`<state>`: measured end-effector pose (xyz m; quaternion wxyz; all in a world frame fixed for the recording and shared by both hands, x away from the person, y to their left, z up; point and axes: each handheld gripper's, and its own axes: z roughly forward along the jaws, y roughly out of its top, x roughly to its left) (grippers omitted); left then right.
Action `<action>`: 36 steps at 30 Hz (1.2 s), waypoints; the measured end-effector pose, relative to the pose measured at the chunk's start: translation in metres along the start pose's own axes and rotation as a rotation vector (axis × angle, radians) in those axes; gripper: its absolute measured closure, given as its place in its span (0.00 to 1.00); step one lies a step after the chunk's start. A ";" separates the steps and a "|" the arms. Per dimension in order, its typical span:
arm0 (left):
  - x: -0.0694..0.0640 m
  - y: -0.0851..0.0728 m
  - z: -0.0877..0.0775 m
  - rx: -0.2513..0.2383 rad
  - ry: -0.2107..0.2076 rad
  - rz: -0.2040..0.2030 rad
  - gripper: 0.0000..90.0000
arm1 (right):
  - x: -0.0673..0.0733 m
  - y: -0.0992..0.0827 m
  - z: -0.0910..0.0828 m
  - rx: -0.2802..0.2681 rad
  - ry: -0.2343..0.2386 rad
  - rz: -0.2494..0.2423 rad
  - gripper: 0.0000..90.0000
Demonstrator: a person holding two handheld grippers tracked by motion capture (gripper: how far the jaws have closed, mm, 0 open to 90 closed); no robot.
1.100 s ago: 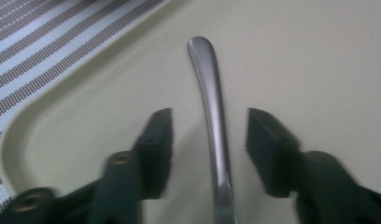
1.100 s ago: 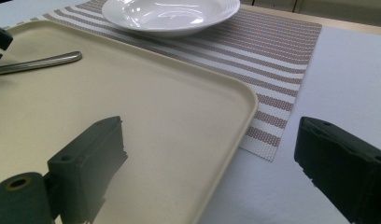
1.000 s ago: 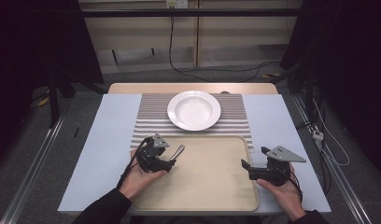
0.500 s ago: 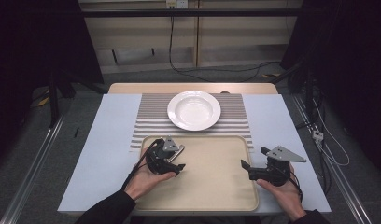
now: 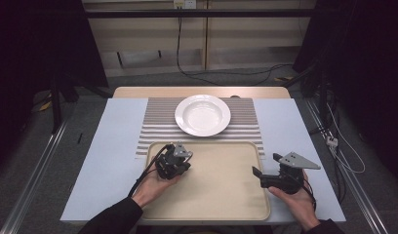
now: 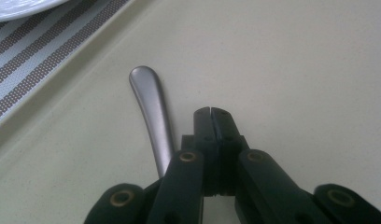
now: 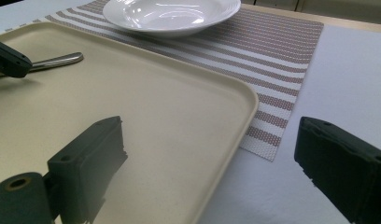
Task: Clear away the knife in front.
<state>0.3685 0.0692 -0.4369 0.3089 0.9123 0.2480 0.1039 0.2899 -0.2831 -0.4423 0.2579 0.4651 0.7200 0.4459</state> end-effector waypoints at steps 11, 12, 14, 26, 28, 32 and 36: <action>0.008 -0.005 -0.002 0.036 0.019 0.004 1.00 | 0.000 0.000 -0.001 -0.004 -0.006 0.000 0.09; 0.008 -0.005 -0.002 0.037 0.021 0.005 1.00 | 0.001 0.000 -0.001 -0.004 -0.003 0.001 0.09; 0.008 -0.005 -0.002 0.034 0.024 -0.001 1.00 | 0.001 0.000 -0.001 -0.008 -0.002 0.000 0.09; 0.016 -0.007 -0.004 0.050 0.041 -0.013 1.00 | 0.001 0.000 -0.002 -0.006 -0.003 -0.003 0.09; 0.017 -0.007 -0.004 0.044 0.034 -0.027 1.00 | 0.001 0.000 -0.001 -0.006 -0.003 -0.003 0.09; 0.018 -0.008 -0.006 0.064 0.046 -0.014 1.00 | 0.001 0.000 -0.001 -0.005 -0.003 -0.001 0.09; 0.020 -0.010 -0.007 0.069 0.050 -0.020 1.00 | 0.001 0.000 -0.002 -0.005 -0.003 -0.004 0.09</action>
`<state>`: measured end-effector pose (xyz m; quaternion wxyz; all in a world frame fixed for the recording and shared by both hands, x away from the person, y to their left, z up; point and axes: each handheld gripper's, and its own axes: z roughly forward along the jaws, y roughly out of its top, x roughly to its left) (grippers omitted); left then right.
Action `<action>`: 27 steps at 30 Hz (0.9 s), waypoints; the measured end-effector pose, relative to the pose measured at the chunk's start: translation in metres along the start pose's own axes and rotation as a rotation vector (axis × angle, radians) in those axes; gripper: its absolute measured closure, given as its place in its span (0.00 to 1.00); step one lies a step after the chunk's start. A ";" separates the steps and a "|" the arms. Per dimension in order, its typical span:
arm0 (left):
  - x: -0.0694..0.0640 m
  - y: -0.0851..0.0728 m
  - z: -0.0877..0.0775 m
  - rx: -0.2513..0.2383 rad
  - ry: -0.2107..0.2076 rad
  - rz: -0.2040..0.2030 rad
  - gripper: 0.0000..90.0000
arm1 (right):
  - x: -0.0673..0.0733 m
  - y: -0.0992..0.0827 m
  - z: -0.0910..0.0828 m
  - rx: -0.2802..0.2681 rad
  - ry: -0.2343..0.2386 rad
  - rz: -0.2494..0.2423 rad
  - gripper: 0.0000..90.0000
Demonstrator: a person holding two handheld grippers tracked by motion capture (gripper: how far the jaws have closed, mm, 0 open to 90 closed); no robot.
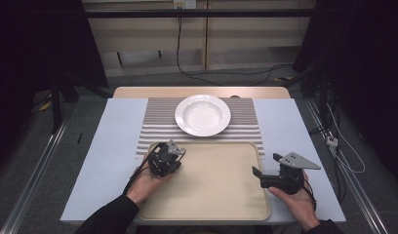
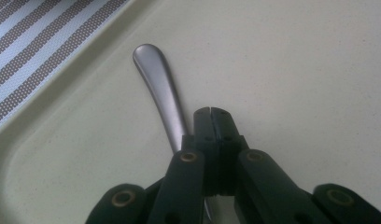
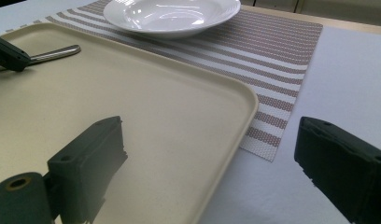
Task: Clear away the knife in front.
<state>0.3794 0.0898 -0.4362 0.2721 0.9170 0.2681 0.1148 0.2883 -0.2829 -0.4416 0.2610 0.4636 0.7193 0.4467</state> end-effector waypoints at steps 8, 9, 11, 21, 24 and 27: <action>0.005 -0.002 -0.001 0.001 0.008 -0.021 1.00 | 0.000 0.000 0.000 0.003 -0.002 0.004 0.09; 0.006 -0.002 -0.002 0.006 0.007 -0.020 1.00 | 0.000 0.000 0.000 0.003 -0.001 0.006 0.09; 0.007 -0.003 -0.002 0.006 0.012 -0.021 1.00 | 0.000 0.000 0.000 0.003 -0.003 0.006 0.09; 0.012 -0.008 -0.005 0.007 0.028 -0.048 1.00 | 0.000 0.000 0.000 0.005 -0.002 0.004 0.09; 0.014 -0.009 -0.006 0.011 0.028 -0.048 1.00 | 0.000 0.000 0.000 0.005 -0.003 0.005 0.09; 0.016 -0.010 -0.007 0.015 0.031 -0.050 1.00 | -0.001 0.000 0.000 0.002 -0.003 0.005 0.09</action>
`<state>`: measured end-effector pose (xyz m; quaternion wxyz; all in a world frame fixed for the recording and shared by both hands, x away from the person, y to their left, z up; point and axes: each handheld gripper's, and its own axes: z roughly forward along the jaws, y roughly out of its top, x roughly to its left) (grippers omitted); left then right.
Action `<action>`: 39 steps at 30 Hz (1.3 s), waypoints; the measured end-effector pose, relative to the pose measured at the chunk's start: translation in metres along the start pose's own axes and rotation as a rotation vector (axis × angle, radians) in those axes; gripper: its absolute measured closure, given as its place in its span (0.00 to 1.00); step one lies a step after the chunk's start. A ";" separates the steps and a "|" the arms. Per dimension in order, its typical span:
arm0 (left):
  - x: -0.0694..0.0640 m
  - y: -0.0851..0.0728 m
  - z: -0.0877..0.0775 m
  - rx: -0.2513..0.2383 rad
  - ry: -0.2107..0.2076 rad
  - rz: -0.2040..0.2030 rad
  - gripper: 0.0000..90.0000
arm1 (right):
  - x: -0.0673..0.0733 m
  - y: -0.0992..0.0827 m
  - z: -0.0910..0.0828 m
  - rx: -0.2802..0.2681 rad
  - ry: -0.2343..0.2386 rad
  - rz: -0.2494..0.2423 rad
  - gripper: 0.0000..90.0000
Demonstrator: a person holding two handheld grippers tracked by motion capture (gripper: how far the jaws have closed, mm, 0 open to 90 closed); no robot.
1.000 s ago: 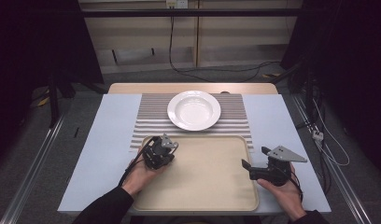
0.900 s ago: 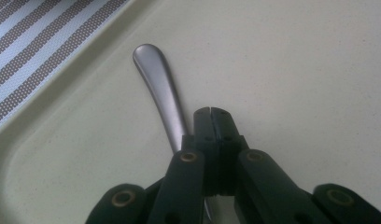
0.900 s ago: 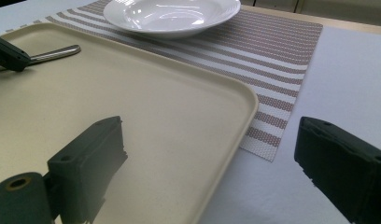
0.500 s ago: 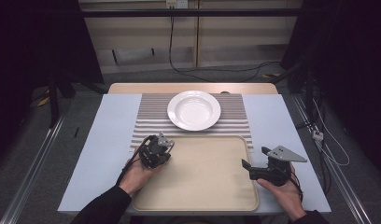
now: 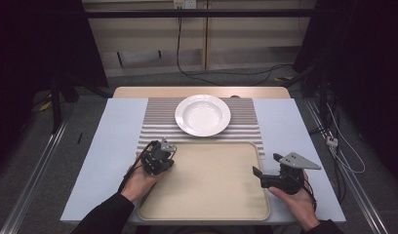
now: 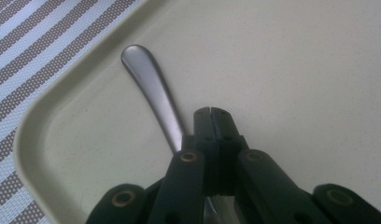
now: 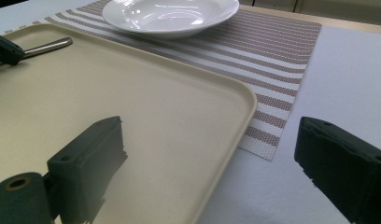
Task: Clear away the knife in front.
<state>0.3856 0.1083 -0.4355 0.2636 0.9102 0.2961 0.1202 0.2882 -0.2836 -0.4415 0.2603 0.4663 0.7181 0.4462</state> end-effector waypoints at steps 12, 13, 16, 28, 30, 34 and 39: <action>0.007 -0.007 -0.006 0.026 0.013 -0.023 1.00 | 0.000 0.000 0.001 0.006 -0.001 0.003 0.09; 0.007 -0.008 -0.008 0.030 0.016 -0.020 1.00 | 0.000 0.000 0.001 0.006 -0.001 0.003 0.09; 0.010 -0.015 -0.012 0.022 0.016 -0.027 1.00 | 0.000 0.000 0.001 0.005 -0.001 0.001 0.09; 0.016 -0.028 -0.020 0.028 0.038 -0.057 1.00 | 0.000 0.000 0.002 0.006 0.002 0.003 0.09; 0.017 -0.030 -0.021 0.023 0.029 -0.071 1.00 | 0.000 0.000 0.002 0.006 0.002 0.003 0.09; 0.018 -0.031 -0.022 0.014 0.022 -0.072 1.00 | 0.000 0.000 0.001 0.006 0.001 0.002 0.09; 0.020 -0.032 -0.024 -0.005 0.019 -0.088 1.00 | 0.000 0.000 0.001 0.005 -0.001 0.001 0.09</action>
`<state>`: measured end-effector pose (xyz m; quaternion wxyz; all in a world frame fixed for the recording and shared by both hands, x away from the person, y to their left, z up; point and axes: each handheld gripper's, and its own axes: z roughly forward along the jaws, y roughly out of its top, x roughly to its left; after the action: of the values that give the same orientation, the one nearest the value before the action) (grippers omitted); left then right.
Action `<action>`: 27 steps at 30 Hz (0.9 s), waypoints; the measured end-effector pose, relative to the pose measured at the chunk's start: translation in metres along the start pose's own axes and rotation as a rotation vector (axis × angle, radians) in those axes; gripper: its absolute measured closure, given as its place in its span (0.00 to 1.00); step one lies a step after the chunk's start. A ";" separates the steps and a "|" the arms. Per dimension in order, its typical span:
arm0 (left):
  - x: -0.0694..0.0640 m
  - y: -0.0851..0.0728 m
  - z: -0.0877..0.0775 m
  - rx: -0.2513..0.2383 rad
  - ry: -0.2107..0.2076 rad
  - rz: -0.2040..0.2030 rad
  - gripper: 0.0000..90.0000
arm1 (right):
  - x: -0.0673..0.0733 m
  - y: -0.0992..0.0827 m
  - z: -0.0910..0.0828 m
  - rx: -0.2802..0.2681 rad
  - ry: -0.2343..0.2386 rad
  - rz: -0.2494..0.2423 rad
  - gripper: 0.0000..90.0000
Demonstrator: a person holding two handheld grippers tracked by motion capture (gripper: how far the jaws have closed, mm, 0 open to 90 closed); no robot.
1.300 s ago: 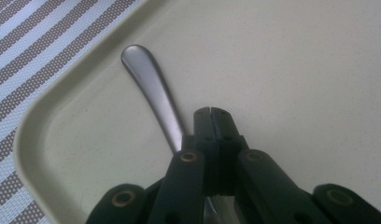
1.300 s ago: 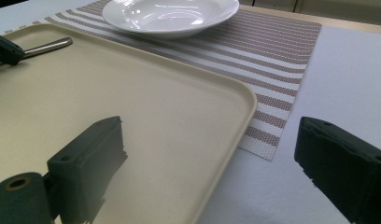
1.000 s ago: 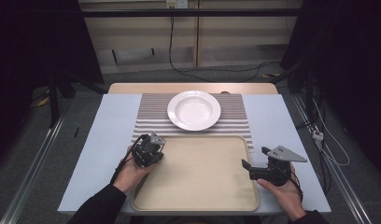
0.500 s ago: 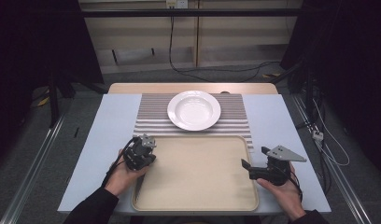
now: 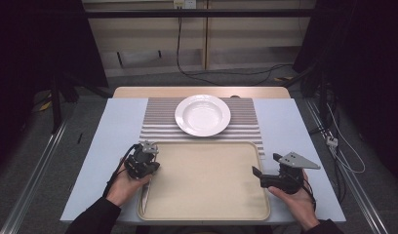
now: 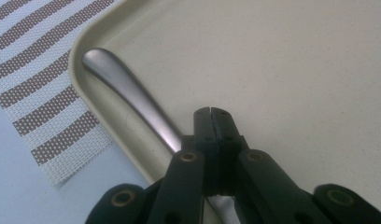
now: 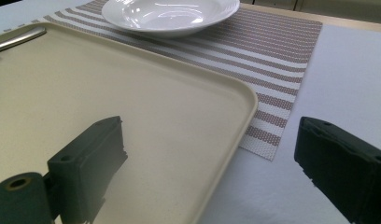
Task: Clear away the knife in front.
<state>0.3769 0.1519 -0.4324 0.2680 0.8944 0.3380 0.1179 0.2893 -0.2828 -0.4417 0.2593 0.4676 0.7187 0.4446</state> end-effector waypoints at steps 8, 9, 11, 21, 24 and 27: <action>-0.003 0.004 -0.011 -0.130 -0.034 -0.020 0.81 | 0.000 0.000 0.000 0.001 0.003 0.004 0.09; -0.003 0.004 -0.013 -0.149 -0.036 -0.024 0.69 | 0.000 0.000 0.000 0.000 0.003 0.007 0.09; -0.003 0.004 -0.015 -0.183 -0.037 -0.051 0.55 | -0.001 0.000 0.000 0.002 0.003 0.008 0.09; -0.004 -0.001 -0.035 -0.291 -0.027 -0.107 0.12 | -0.001 0.000 0.001 0.001 0.001 0.014 0.09; -0.003 -0.004 -0.039 -0.290 -0.038 -0.109 0.08 | -0.002 0.000 0.000 0.002 0.000 0.016 0.09; -0.004 -0.011 -0.043 -0.314 0.016 -0.115 0.07 | -0.002 0.000 0.000 0.003 -0.001 0.018 0.09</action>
<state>0.3509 0.1733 -0.4028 0.4080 0.8198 0.3682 0.1610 0.2901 -0.2845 -0.4422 0.2550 0.4746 0.7148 0.4458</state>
